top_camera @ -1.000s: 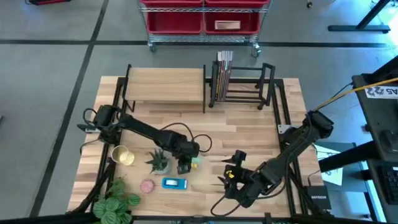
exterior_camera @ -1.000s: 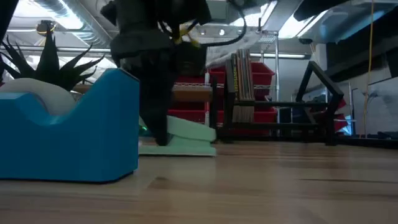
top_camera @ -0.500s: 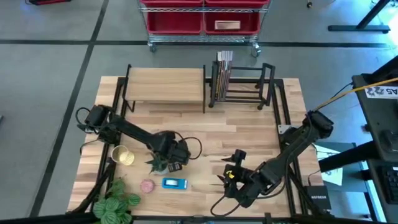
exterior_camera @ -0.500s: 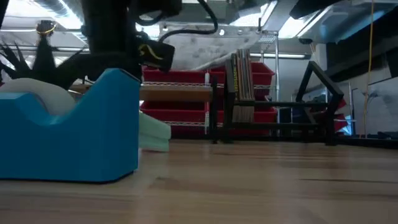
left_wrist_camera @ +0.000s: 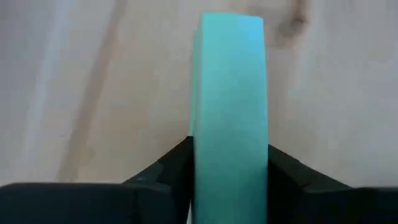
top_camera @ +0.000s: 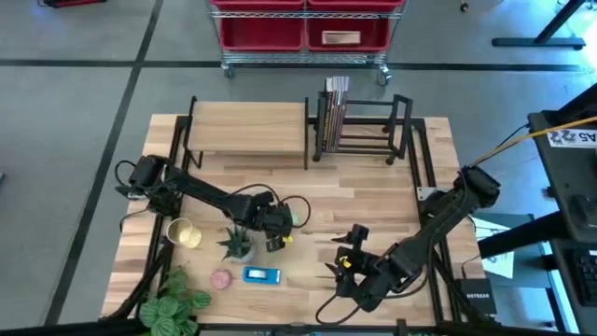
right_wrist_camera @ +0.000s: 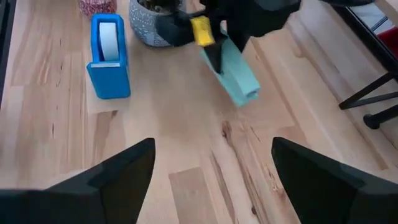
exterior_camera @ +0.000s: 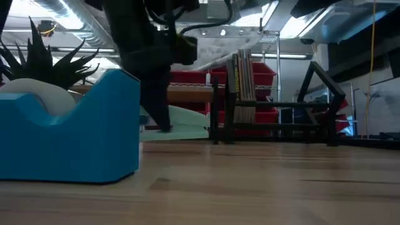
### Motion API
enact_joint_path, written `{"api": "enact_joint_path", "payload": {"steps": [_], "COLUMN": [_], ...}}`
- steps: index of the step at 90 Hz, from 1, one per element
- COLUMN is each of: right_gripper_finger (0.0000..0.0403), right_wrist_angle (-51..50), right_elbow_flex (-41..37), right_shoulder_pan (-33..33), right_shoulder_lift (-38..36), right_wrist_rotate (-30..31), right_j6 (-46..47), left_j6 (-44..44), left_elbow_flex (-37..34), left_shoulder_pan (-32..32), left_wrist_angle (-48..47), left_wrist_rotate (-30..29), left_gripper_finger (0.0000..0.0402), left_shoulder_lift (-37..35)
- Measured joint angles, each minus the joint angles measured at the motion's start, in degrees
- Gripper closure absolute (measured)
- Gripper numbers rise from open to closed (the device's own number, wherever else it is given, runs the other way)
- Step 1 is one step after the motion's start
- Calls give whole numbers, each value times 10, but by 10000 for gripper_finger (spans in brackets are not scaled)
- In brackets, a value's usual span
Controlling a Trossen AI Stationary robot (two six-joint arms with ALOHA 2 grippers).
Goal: Stock shelves
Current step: Adjust the green stapler to the center
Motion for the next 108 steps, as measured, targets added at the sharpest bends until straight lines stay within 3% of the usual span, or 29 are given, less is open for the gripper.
{"api": "enact_joint_path", "payload": {"steps": [11, 29, 72, 95, 108], "right_gripper_finger": [95, 95, 95, 95, 95], "right_wrist_angle": [2, 2, 2, 2, 2], "right_elbow_flex": [0, 0, 0, 0, 0], "right_shoulder_pan": [0, 0, 0, 0, 0], "right_shoulder_lift": [0, 0, 0, 19, 26], "right_wrist_rotate": [0, 0, 0, -1, -6], "right_j6": [0, 0, -2, -5, -7], "left_j6": [-31, -35, -20, -9, 9], "left_elbow_flex": [0, 0, 0, 0, 0], "left_shoulder_pan": [16, 39, 76, 89, 88], "left_wrist_angle": [0, -13, -50, -48, -40], "left_wrist_rotate": [9, 88, 91, 146, 141], "left_gripper_finger": [277, 276, 276, 276, 252], "left_shoulder_lift": [0, 0, 0, 0, 0]}}
